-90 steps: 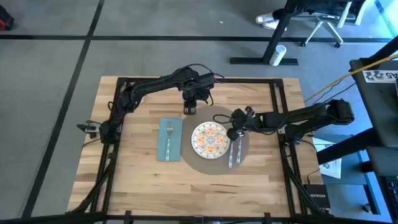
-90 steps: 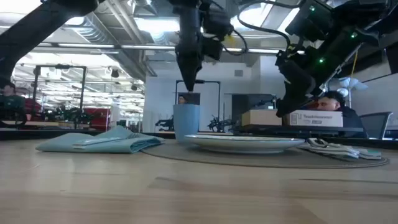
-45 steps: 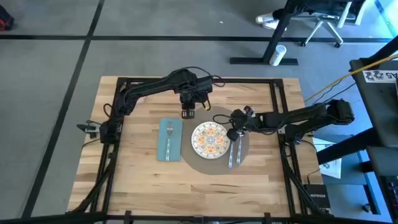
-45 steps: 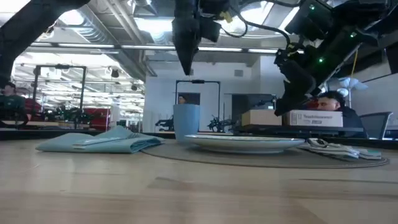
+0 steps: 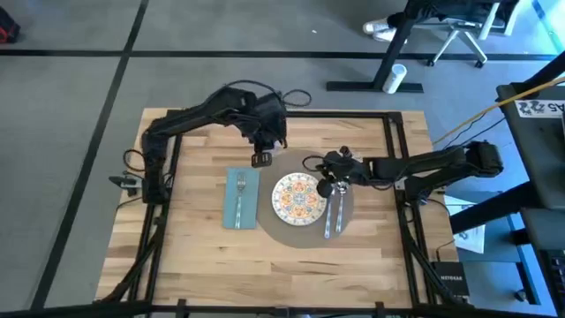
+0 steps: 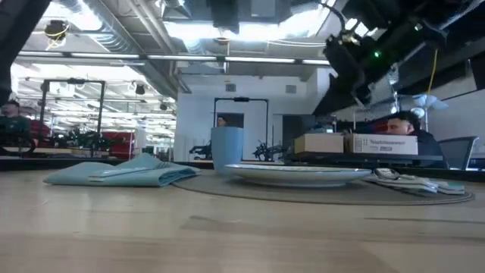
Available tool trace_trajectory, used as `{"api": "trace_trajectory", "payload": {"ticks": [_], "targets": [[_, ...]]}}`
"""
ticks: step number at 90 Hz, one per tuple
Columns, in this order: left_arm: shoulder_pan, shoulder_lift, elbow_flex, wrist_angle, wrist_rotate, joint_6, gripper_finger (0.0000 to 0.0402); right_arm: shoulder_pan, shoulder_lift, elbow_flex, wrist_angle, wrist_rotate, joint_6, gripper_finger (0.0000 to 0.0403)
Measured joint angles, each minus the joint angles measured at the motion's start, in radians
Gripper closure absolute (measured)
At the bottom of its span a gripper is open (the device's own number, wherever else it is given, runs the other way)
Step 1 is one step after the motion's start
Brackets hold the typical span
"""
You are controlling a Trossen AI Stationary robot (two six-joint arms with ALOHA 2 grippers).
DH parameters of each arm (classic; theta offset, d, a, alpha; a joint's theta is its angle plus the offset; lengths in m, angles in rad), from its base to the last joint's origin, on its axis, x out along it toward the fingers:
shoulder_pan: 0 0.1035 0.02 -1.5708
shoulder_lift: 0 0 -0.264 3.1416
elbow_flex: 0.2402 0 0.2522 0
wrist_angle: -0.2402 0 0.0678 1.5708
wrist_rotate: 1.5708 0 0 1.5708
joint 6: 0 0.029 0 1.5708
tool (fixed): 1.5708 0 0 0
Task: Set table place
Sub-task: Move the blue cup to the top right of the table
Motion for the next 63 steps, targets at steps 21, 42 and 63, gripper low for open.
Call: {"api": "trace_trajectory", "payload": {"ticks": [21, 42, 63], "targets": [[-0.015, -0.076, 0.0, 0.046, 0.001, -0.008, 0.0402, -0.047, 0.0, 0.126, 0.005, 0.022, -0.094, 0.04], [-0.052, -0.085, -0.001, 0.084, 0.003, 0.0, 0.0402, -0.122, 0.002, 0.214, 0.012, -0.101, -0.177, 0.04], [-0.081, -0.103, -0.129, 0.335, 0.119, 0.033, 0.0401, -0.131, 0.003, 0.214, 0.0, -0.16, -0.187, 0.04]]}}
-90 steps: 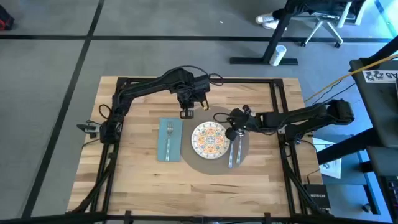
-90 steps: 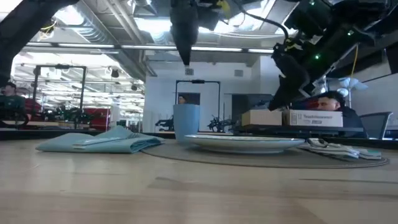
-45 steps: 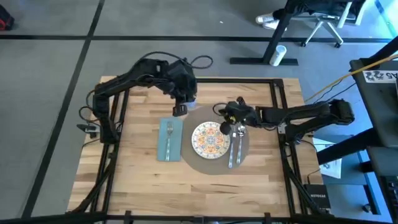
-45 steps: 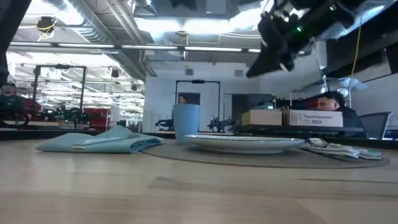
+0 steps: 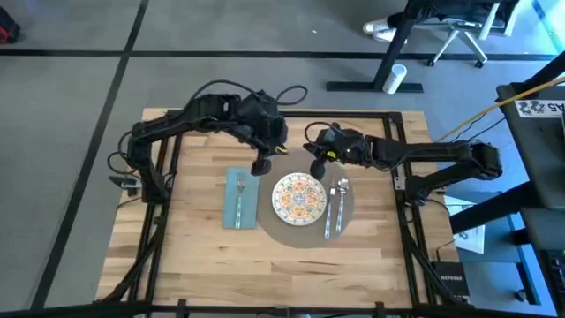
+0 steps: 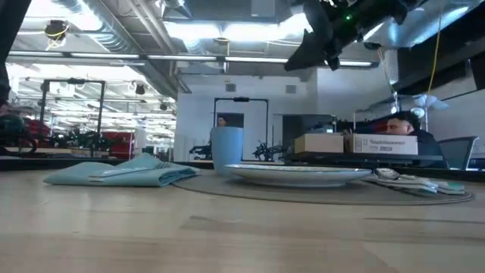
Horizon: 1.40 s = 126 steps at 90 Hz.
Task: Set table place
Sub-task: Move the blue cup to the top right of the table
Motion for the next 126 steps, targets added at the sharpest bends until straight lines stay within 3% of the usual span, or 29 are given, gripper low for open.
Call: {"api": "trace_trajectory", "payload": {"ticks": [29, 46, 72, 90, 111, 126], "targets": [[-0.032, -0.017, -0.339, 0.533, 0.156, 0.042, 0.0401, 0.0, 0.0, -0.038, -0.033, 0.0, 0.001, 0.04], [-0.023, -0.119, -0.558, 0.808, 0.208, 0.016, 0.0401, 0.0, 0.0, -0.057, -0.04, 0.0, 0.004, 0.04], [0.017, -0.376, -0.962, 1.019, 0.206, -0.086, 0.0401, 0.0, 0.0, -0.057, -0.045, 0.0, 0.031, 0.04], [0.025, -0.569, -1.177, 1.121, 0.191, -0.106, 0.0401, -0.028, 0.022, -0.047, -0.046, -0.024, 0.107, 0.04], [0.025, -0.756, -1.353, 1.208, 0.186, -0.15, 0.0401, -0.113, 0.139, 0.057, -0.056, -0.094, 0.14, 0.04], [0.025, -0.81, -1.419, 1.21, 0.186, -0.17, 0.0401, -0.156, 0.255, 0.211, -0.143, -0.112, 0.109, 0.04]]}}
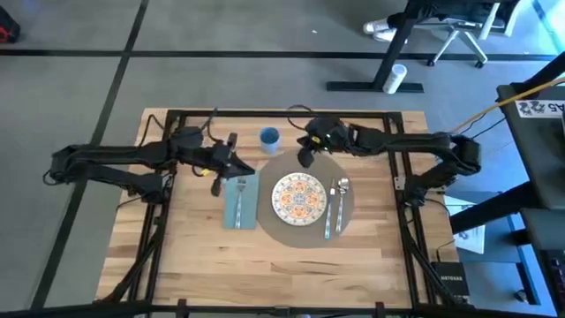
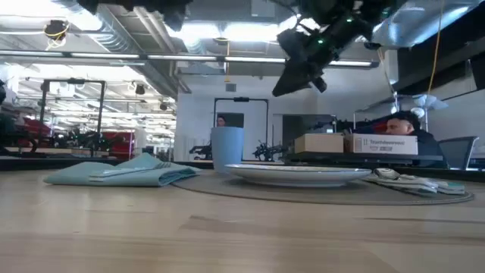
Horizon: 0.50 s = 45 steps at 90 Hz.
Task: Set table place
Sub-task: Move the blue cup to the top right of the table
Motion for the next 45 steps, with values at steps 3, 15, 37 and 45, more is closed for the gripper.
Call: {"api": "trace_trajectory", "payload": {"ticks": [3, 15, 37, 45], "targets": [[0.0, -0.003, -0.005, 0.004, 0.0, -0.006, 0.0401, -0.011, 0.022, 0.037, -0.042, 0.0, -0.002, 0.04], [-0.017, -0.008, -0.01, 0.052, 0.0, -0.03, 0.0401, -0.053, 0.124, 0.205, -0.232, -0.02, -0.002, 0.04], [-0.032, -0.014, -0.018, 0.054, -0.032, 0.093, 0.0401, -0.083, 0.311, 0.451, -0.389, -0.082, -0.004, 0.0396], [-0.032, -0.017, -0.043, 0.057, -0.041, 0.088, 0.0401, -0.087, 0.363, 0.507, -0.398, -0.109, -0.004, 0.0377]]}}
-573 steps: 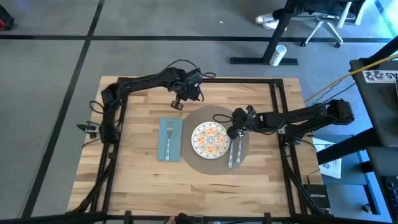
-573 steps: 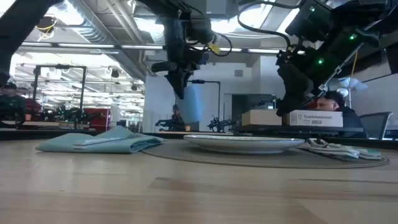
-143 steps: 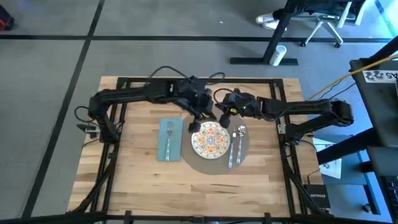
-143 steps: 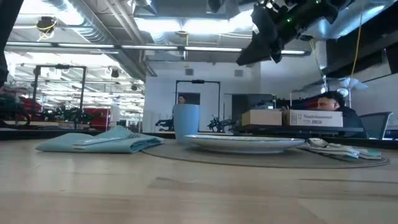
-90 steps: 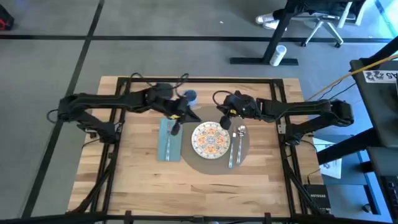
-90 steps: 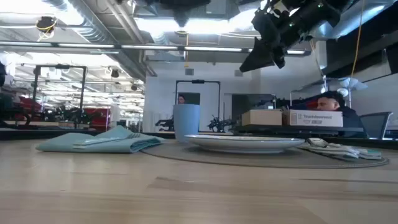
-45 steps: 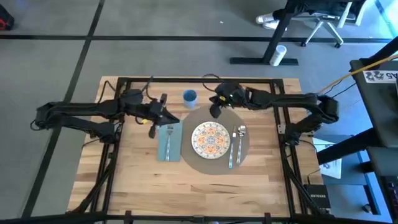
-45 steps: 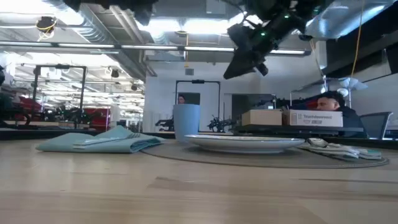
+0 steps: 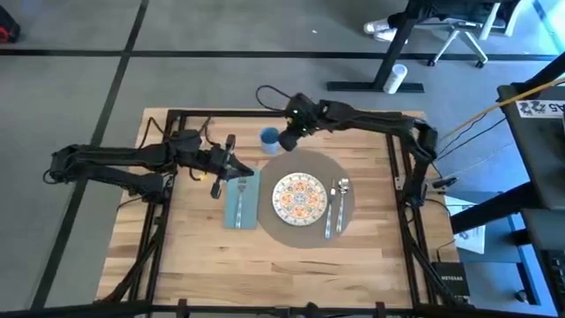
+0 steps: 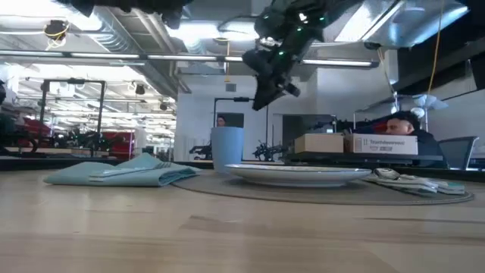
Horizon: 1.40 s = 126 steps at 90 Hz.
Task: Set table place
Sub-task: Move the blue cup to the top right of the table
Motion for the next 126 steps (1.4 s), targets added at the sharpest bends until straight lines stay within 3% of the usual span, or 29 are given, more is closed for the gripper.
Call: {"api": "trace_trajectory", "payload": {"ticks": [18, 27, 64, 126], "targets": [[0.003, -0.039, -0.071, 0.02, -0.001, -0.033, 0.0401, -0.001, 0.073, 0.097, -0.022, -0.02, 0.039, 0.0305], [0.011, -0.078, -0.095, 0.033, 0.0, -0.037, 0.0401, -0.01, 0.098, 0.121, -0.032, -0.018, 0.055, 0.029], [0.01, -0.144, -0.102, 0.012, 0.0, -0.04, 0.0401, -0.048, 0.184, 0.122, -0.024, -0.023, 0.136, 0.0288], [0.009, -0.143, -0.102, -0.012, 0.0, -0.04, 0.0401, -0.047, 0.189, 0.122, 0.033, -0.067, 0.142, 0.0288]]}}
